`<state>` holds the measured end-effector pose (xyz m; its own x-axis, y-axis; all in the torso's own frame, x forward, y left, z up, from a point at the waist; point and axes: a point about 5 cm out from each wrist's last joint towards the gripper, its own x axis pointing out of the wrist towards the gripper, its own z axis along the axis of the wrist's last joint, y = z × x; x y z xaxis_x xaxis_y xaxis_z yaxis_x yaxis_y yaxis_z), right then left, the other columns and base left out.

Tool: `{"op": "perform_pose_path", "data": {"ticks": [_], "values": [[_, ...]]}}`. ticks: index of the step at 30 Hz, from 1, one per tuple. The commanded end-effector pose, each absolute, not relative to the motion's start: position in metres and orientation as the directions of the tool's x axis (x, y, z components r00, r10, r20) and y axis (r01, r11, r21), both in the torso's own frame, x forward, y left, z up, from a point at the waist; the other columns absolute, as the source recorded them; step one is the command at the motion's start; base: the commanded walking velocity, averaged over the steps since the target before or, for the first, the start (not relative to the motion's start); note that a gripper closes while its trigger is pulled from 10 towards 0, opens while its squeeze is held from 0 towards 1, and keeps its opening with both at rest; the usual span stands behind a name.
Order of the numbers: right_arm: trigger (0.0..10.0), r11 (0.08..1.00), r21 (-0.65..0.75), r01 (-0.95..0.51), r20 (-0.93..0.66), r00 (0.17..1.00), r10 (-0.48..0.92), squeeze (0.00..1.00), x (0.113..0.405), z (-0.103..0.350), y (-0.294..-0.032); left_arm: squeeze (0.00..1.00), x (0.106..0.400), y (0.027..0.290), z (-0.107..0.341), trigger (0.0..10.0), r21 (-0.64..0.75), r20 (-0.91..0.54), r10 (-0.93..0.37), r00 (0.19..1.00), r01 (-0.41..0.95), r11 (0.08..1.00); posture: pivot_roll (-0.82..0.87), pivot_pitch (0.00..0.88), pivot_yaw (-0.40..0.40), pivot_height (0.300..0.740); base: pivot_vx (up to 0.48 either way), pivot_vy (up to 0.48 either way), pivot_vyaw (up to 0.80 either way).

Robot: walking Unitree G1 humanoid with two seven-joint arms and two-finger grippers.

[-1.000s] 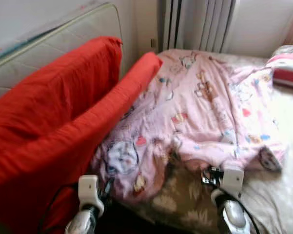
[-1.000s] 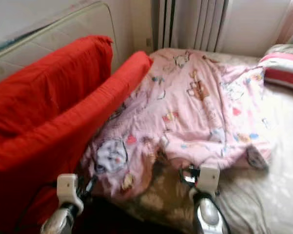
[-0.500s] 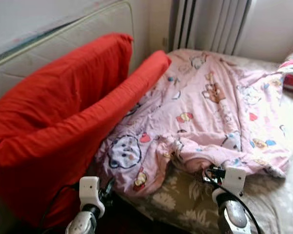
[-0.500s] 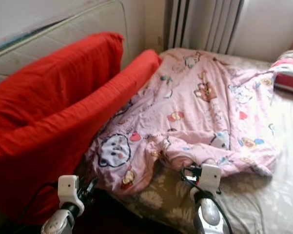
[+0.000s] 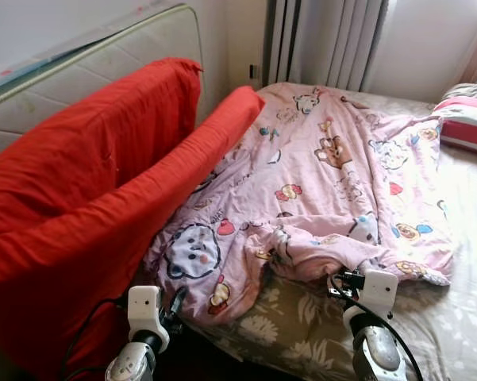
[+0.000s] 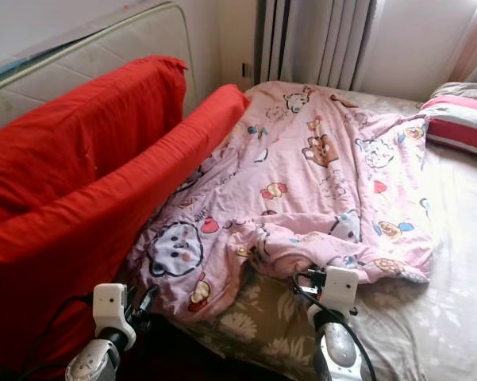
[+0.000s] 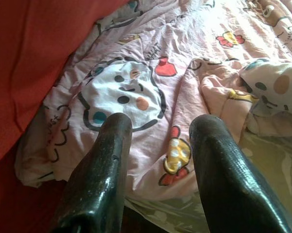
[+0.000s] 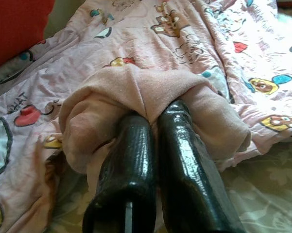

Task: Clean up the room

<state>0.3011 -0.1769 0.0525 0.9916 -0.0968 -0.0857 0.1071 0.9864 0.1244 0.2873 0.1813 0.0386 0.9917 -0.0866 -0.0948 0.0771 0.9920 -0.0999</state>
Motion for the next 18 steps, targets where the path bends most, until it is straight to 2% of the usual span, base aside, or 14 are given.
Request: {"op": "perform_pose_path", "data": {"ticks": [1, 13, 18], "values": [[10.0, 0.985, 0.123, 0.117, -0.082, 0.991, -0.108, 0.0, 0.2995, 0.052, -0.1794, 0.0, 0.2834, 0.1807, 0.0333, 10.0, -0.1, -0.116, -0.087, 0.989, 0.076, 0.992, 0.0, 0.193, 0.012, 0.74, 0.0, -0.349, 0.0], [10.0, 0.987, 0.124, 0.103, -0.087, 0.992, -0.093, 0.0, 0.2985, 0.0508, -0.1753, 0.0, 0.2835, 0.1808, 0.0337, 10.0, -0.099, -0.114, -0.086, 0.99, 0.075, 0.992, 0.0, 0.195, 0.01, 0.74, 0.0, -0.353, 0.0], [10.0, 0.988, 0.122, 0.095, -0.09, 0.992, -0.084, 0.0, 0.2984, 0.0503, -0.1742, 0.0, 0.2839, 0.1812, 0.0341, 10.0, -0.109, -0.111, -0.08, 0.991, 0.068, 0.992, 0.0, 0.196, 0.01, 0.74, 0.0, -0.105, 0.0]]}}
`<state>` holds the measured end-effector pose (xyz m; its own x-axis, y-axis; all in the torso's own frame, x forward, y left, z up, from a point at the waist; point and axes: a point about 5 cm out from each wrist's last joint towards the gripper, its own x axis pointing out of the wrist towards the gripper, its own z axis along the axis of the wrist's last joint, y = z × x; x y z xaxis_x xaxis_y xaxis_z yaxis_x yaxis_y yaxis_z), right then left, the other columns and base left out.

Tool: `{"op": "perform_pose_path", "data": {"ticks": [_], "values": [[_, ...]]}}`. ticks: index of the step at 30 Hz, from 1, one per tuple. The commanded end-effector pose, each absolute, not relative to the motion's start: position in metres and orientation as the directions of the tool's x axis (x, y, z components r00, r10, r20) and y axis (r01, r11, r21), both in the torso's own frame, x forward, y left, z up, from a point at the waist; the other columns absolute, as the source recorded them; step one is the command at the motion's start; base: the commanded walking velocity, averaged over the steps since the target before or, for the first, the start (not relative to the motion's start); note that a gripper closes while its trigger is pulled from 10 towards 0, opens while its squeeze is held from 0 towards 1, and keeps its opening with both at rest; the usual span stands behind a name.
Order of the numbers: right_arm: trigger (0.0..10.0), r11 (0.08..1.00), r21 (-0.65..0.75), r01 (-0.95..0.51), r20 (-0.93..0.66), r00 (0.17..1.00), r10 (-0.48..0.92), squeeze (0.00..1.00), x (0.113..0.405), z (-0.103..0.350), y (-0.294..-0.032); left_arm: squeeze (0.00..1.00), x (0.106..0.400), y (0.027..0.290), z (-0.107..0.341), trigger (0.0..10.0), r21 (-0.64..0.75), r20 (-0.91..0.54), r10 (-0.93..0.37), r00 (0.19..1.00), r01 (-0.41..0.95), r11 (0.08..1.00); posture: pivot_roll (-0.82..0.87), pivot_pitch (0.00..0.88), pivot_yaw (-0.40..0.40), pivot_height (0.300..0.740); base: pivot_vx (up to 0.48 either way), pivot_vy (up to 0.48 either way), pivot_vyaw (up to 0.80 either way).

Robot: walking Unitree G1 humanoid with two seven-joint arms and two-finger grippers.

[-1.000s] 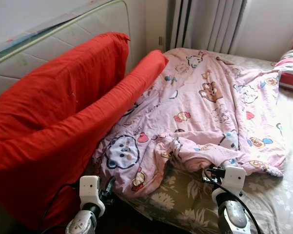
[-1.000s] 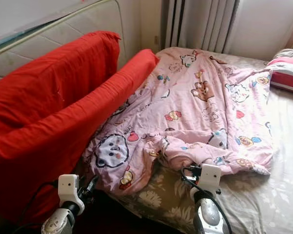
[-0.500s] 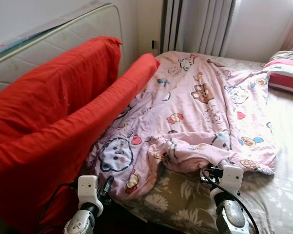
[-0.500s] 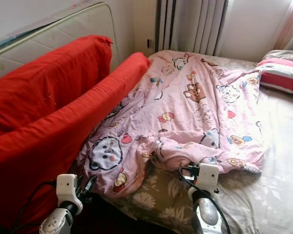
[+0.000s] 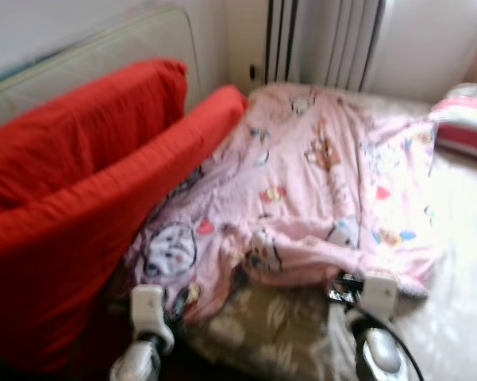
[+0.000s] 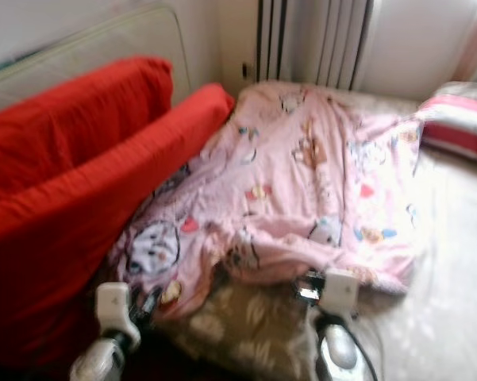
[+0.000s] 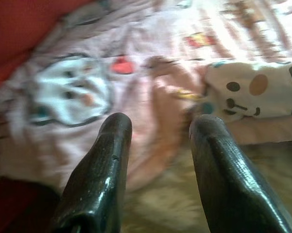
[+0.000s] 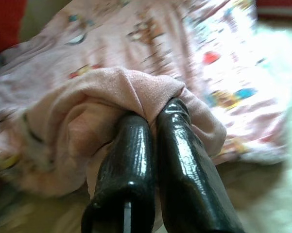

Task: Clean up the room

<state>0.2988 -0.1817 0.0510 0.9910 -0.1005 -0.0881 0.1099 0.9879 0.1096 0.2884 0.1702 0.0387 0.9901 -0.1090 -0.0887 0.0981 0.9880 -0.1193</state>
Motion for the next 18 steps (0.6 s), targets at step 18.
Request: {"op": "perform_pose_path", "data": {"ticks": [18], "values": [[10.0, 0.988, 0.124, 0.086, -0.093, 0.993, -0.075, 0.0, 0.2977, 0.0494, -0.1721, 0.0, 0.2844, 0.1817, 0.0353, 10.0, -0.115, -0.104, -0.08, 0.991, 0.068, 0.991, 0.0, 0.205, 0.01, 0.74, 0.0, 0.0, 0.0]]}}
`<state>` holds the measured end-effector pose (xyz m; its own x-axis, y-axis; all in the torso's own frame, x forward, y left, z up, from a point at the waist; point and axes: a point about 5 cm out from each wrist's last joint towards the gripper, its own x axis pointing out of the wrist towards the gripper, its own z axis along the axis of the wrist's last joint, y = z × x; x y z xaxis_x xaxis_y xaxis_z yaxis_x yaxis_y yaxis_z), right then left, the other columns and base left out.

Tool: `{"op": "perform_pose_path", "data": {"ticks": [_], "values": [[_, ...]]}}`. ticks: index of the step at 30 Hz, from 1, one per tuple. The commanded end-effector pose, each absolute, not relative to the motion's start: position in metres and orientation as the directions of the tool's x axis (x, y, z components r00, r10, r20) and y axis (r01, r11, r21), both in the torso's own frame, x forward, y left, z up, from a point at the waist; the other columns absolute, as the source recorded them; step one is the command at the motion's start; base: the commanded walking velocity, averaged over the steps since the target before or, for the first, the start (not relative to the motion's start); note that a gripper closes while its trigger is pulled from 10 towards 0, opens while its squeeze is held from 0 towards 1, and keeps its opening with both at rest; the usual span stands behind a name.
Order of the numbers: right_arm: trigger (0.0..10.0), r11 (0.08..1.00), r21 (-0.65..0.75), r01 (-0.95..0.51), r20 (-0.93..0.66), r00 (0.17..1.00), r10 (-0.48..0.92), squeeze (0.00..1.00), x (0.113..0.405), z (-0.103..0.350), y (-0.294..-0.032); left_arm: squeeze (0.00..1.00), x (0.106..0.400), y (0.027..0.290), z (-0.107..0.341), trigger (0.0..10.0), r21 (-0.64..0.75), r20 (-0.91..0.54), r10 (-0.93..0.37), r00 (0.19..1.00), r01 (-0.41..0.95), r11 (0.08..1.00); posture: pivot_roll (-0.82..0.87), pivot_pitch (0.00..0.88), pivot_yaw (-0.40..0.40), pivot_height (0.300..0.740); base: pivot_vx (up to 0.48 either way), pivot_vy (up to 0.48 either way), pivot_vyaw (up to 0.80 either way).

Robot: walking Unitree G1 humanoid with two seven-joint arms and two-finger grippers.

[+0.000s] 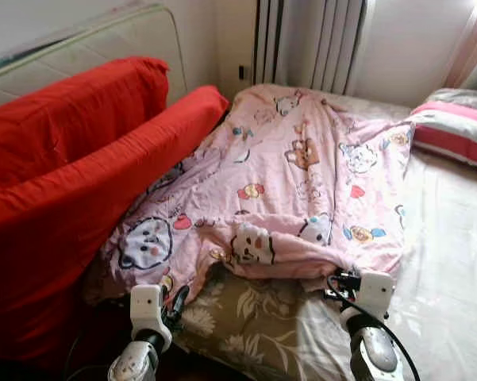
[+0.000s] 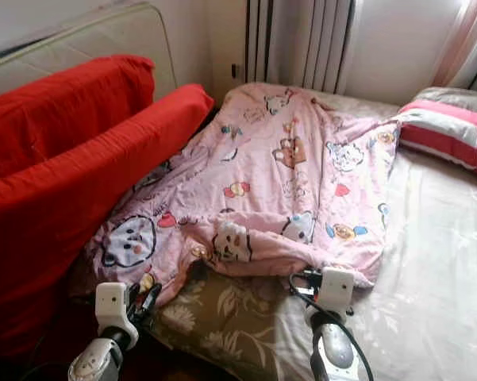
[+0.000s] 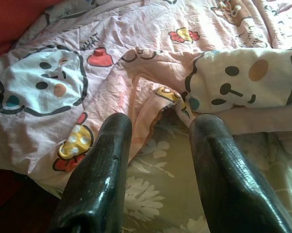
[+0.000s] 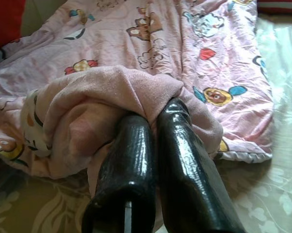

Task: Clean up the room

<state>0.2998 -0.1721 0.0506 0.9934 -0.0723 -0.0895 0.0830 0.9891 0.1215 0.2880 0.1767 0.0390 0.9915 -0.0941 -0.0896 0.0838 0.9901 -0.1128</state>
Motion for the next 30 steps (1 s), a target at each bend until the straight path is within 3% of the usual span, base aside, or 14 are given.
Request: {"op": "perform_pose_path", "data": {"ticks": [1, 30], "values": [[10.0, 0.988, 0.125, 0.086, -0.093, 0.993, -0.074, 0.0, 0.2978, 0.0495, -0.172, 0.0, 0.2845, 0.1816, 0.0353, 10.0, -0.116, -0.104, -0.081, 0.991, 0.068, 0.991, 0.0, 0.209, 0.011, 0.74, 0.0, 0.0, 0.0], [10.0, 0.991, 0.108, 0.076, -0.054, 0.996, -0.071, 0.0, 0.3019, 0.0572, -0.1725, 0.0, 0.2851, 0.1813, 0.0355, 10.0, -0.116, -0.103, -0.084, 0.991, 0.072, 0.991, 0.0, 0.197, 0.013, 0.74, 0.0, 0.0, 0.0]]}}
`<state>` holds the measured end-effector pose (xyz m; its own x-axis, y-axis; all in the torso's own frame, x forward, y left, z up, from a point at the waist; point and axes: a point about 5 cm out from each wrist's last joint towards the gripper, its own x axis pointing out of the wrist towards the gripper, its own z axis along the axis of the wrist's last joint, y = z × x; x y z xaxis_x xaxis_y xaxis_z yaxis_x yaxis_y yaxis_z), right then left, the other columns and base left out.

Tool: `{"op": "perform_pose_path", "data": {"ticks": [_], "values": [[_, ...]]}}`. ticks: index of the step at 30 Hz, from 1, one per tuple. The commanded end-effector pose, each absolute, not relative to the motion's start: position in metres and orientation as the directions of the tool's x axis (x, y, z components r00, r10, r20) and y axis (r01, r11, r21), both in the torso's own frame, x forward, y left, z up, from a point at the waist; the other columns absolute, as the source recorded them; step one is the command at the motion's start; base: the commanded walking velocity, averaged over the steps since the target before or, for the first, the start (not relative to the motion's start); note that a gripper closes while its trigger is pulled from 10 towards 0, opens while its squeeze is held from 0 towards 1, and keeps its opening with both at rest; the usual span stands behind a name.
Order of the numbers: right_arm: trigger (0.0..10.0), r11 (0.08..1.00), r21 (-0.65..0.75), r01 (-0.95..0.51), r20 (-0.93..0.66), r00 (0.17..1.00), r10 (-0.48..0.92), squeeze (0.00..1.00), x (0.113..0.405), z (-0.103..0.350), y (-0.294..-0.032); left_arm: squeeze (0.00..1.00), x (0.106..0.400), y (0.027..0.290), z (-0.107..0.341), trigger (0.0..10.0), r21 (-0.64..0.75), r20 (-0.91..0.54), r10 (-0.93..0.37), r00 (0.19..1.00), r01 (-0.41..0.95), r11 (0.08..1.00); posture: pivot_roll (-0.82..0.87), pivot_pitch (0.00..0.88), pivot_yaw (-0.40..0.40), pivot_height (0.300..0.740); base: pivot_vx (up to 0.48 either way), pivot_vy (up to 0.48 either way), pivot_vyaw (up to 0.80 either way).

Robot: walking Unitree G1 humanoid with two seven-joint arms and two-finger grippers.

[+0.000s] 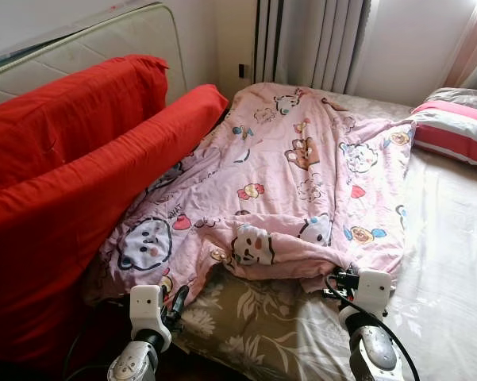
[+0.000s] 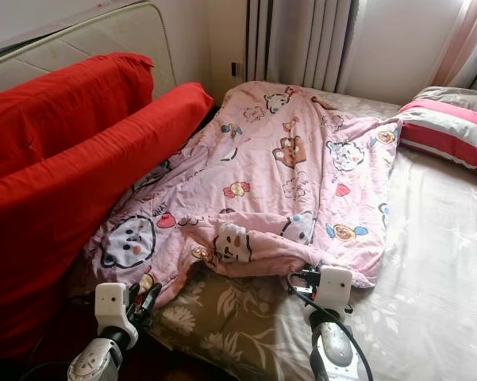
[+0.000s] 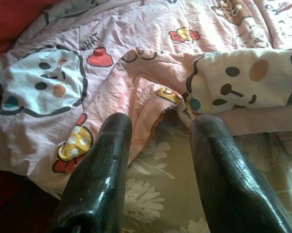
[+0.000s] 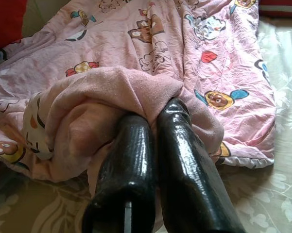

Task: Clean up the room

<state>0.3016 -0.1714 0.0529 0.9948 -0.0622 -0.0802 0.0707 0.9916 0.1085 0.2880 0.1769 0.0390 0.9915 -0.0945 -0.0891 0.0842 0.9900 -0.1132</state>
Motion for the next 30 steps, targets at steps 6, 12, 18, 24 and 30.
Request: {"op": "perform_pose_path", "data": {"ticks": [6, 12, 18, 24, 30], "values": [[10.0, 0.991, 0.104, 0.079, -0.052, 0.996, -0.074, 0.0, 0.301, 0.057, -0.173, 0.0, 0.285, 0.181, 0.035, 10.0, -0.117, -0.103, -0.084, 0.991, 0.072, 0.991, 0.0, 0.201, 0.013, 0.74, -0.082, 0.0, 0.0], [10.0, 0.992, 0.101, 0.078, -0.049, 0.996, -0.074, 0.0, 0.302, 0.058, -0.173, 0.0, 0.285, 0.18, 0.035, 10.0, -0.118, -0.103, -0.084, 0.991, 0.072, 0.99, 0.0, 0.207, 0.012, 0.74, -0.255, 0.0, 0.0], [10.0, 0.993, 0.088, 0.075, -0.039, 0.997, -0.071, 0.0, 0.303, 0.06, -0.171, 0.0, 0.284, 0.181, 0.035, 10.0, -0.118, -0.104, -0.084, 0.991, 0.071, 0.99, 0.0, 0.207, 0.012, 0.74, -0.259, 0.0, 0.0], [10.0, 0.994, 0.075, 0.085, -0.01, 0.996, -0.084, 0.0, 0.305, 0.066, -0.173, 0.0, 0.284, 0.182, 0.035, 10.0, -0.118, -0.104, -0.08, 0.991, 0.068, 0.991, 0.0, 0.212, 0.011, 0.74, -0.262, 0.0, 0.0], [10.0, 0.992, 0.071, 0.102, 0.023, 0.994, -0.104, 0.0, 0.307, 0.073, -0.175, 0.0, 0.284, 0.182, 0.035, 10.0, -0.117, -0.104, -0.08, 0.991, 0.068, 0.991, 0.0, 0.212, 0.011, 0.74, -0.262, 0.0, 0.0]]}}
